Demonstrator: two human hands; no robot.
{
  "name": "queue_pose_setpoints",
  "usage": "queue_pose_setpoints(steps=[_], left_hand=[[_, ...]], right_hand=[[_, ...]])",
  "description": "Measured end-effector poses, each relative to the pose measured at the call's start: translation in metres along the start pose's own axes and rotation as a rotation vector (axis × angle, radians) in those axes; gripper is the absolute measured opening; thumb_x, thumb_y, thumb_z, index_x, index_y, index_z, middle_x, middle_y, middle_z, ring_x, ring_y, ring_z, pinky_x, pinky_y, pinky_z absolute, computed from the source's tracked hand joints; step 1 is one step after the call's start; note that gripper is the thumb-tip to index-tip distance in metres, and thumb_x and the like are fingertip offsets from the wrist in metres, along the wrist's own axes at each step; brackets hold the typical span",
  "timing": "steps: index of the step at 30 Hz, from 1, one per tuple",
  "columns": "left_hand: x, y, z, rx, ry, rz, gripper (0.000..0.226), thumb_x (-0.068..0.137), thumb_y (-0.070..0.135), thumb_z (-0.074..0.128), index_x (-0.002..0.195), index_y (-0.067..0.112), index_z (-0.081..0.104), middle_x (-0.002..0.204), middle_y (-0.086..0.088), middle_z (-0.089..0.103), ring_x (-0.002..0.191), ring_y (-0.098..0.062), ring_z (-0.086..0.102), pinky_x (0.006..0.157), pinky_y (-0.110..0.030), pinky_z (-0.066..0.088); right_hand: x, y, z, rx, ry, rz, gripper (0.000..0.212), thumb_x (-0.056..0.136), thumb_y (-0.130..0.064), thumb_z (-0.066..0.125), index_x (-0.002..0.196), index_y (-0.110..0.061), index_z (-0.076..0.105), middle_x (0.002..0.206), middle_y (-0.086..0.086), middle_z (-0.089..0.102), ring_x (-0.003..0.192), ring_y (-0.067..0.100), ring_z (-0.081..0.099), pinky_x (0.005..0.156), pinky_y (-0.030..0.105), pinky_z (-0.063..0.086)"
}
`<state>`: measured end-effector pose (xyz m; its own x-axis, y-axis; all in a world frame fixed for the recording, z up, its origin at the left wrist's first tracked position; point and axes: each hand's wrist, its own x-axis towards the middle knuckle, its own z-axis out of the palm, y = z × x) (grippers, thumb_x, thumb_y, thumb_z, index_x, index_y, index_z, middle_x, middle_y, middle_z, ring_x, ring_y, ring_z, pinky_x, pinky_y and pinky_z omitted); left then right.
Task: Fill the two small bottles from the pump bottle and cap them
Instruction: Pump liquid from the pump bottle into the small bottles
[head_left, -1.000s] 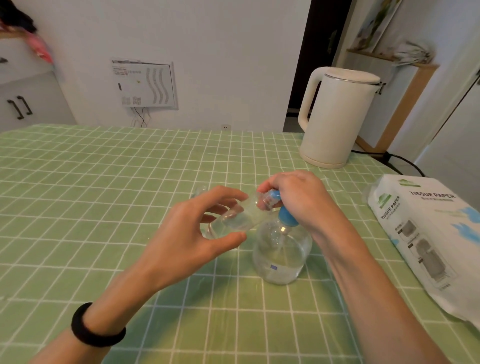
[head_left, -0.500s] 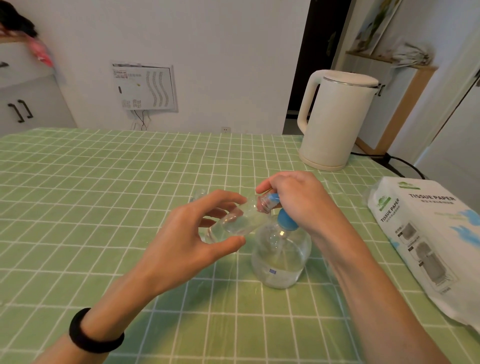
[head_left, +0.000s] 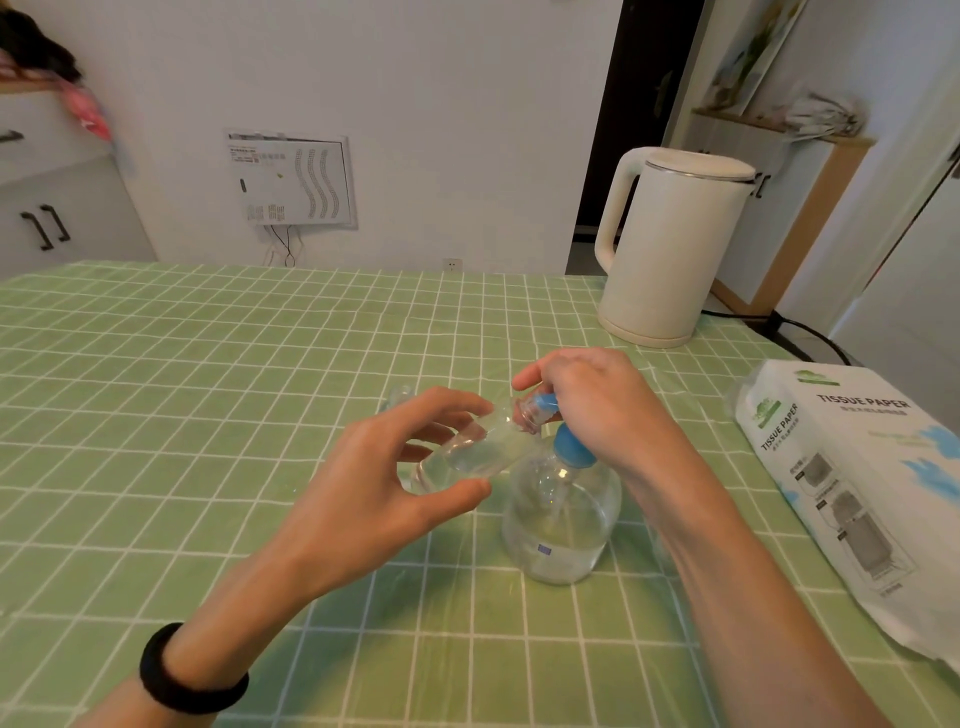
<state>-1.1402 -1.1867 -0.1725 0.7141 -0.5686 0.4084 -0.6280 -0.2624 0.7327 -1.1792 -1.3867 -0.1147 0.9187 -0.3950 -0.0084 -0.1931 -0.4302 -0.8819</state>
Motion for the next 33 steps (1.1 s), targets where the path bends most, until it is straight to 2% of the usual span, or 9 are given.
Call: queue_pose_setpoints(steps=[2, 7, 11, 16, 21, 23, 25, 29, 33], left_hand=[[0.0, -0.0005, 0.0004, -0.009, 0.001, -0.008, 0.051, 0.077, 0.052, 0.076, 0.126, 0.048, 0.064, 0.119, 0.022, 0.072, 0.112, -0.003, 0.071, 0.095, -0.032, 0.06], [-0.0014, -0.0005, 0.0003, 0.005, -0.005, -0.017, 0.05, 0.078, 0.049, 0.079, 0.126, 0.046, 0.065, 0.118, 0.023, 0.072, 0.112, -0.002, 0.07, 0.096, -0.032, 0.06], [-0.0018, 0.0001, -0.0005, 0.024, 0.0, -0.014, 0.05, 0.079, 0.044, 0.081, 0.125, 0.048, 0.065, 0.118, 0.024, 0.072, 0.112, -0.001, 0.07, 0.096, -0.032, 0.06], [-0.001, 0.0029, -0.0009, 0.008, 0.005, -0.002, 0.051, 0.078, 0.052, 0.077, 0.127, 0.048, 0.063, 0.119, 0.025, 0.072, 0.112, 0.0, 0.07, 0.096, -0.032, 0.06], [-0.0006, 0.002, 0.0001, -0.002, 0.002, -0.009, 0.05, 0.078, 0.046, 0.079, 0.126, 0.045, 0.065, 0.118, 0.023, 0.072, 0.112, -0.001, 0.07, 0.096, -0.033, 0.06], [-0.0006, 0.0017, 0.0002, 0.0, 0.002, -0.01, 0.05, 0.078, 0.045, 0.08, 0.126, 0.044, 0.065, 0.117, 0.023, 0.073, 0.112, 0.0, 0.07, 0.096, -0.032, 0.06], [-0.0011, 0.001, 0.0, 0.009, 0.005, -0.015, 0.05, 0.079, 0.042, 0.082, 0.126, 0.044, 0.066, 0.116, 0.023, 0.073, 0.111, 0.0, 0.07, 0.096, -0.031, 0.059], [-0.0034, -0.0002, 0.0014, 0.013, -0.002, -0.024, 0.049, 0.08, 0.04, 0.082, 0.125, 0.046, 0.065, 0.117, 0.022, 0.073, 0.112, -0.001, 0.07, 0.097, -0.034, 0.06], [-0.0035, 0.0001, 0.0022, 0.007, 0.003, -0.024, 0.05, 0.08, 0.041, 0.084, 0.125, 0.047, 0.064, 0.119, 0.022, 0.072, 0.112, -0.002, 0.07, 0.096, -0.033, 0.06]], right_hand=[[0.0003, -0.0003, 0.0008, 0.015, 0.007, 0.003, 0.037, 0.102, -0.013, 0.047, 0.085, -0.022, 0.079, 0.073, -0.021, 0.068, 0.06, -0.027, 0.055, 0.06, 0.016, 0.041], [-0.0033, 0.0006, 0.0038, 0.065, -0.058, 0.069, 0.035, 0.096, -0.007, 0.045, 0.091, -0.015, 0.078, 0.062, -0.008, 0.076, 0.051, -0.009, 0.064, 0.064, 0.024, 0.045], [-0.0037, 0.0005, 0.0021, 0.05, -0.037, 0.056, 0.036, 0.098, -0.008, 0.044, 0.09, -0.016, 0.078, 0.056, -0.018, 0.072, 0.053, -0.019, 0.061, 0.048, 0.007, 0.042], [-0.0007, -0.0025, 0.0003, -0.004, 0.01, -0.002, 0.038, 0.098, -0.01, 0.046, 0.082, -0.024, 0.078, 0.081, -0.018, 0.068, 0.059, -0.023, 0.058, 0.064, 0.022, 0.04], [-0.001, -0.003, -0.0019, 0.004, -0.031, 0.048, 0.035, 0.1, -0.013, 0.046, 0.092, -0.019, 0.079, 0.053, -0.026, 0.067, 0.054, -0.015, 0.063, 0.066, 0.026, 0.041], [-0.0025, -0.0029, -0.0004, 0.018, -0.042, 0.052, 0.035, 0.098, -0.011, 0.046, 0.091, -0.02, 0.079, 0.059, -0.021, 0.072, 0.057, -0.012, 0.066, 0.072, 0.029, 0.046], [-0.0051, -0.0027, 0.0018, 0.053, -0.065, 0.061, 0.037, 0.094, -0.009, 0.044, 0.091, -0.018, 0.079, 0.067, -0.005, 0.079, 0.059, -0.006, 0.07, 0.08, 0.033, 0.052], [-0.008, -0.0016, 0.0031, 0.054, -0.092, 0.068, 0.036, 0.094, -0.007, 0.044, 0.088, -0.015, 0.078, 0.065, 0.0, 0.078, 0.052, -0.004, 0.067, 0.066, 0.026, 0.047], [-0.0056, -0.0004, 0.0011, 0.034, -0.088, 0.047, 0.035, 0.097, -0.009, 0.046, 0.086, -0.017, 0.078, 0.06, -0.009, 0.076, 0.054, -0.009, 0.065, 0.066, 0.024, 0.049]])
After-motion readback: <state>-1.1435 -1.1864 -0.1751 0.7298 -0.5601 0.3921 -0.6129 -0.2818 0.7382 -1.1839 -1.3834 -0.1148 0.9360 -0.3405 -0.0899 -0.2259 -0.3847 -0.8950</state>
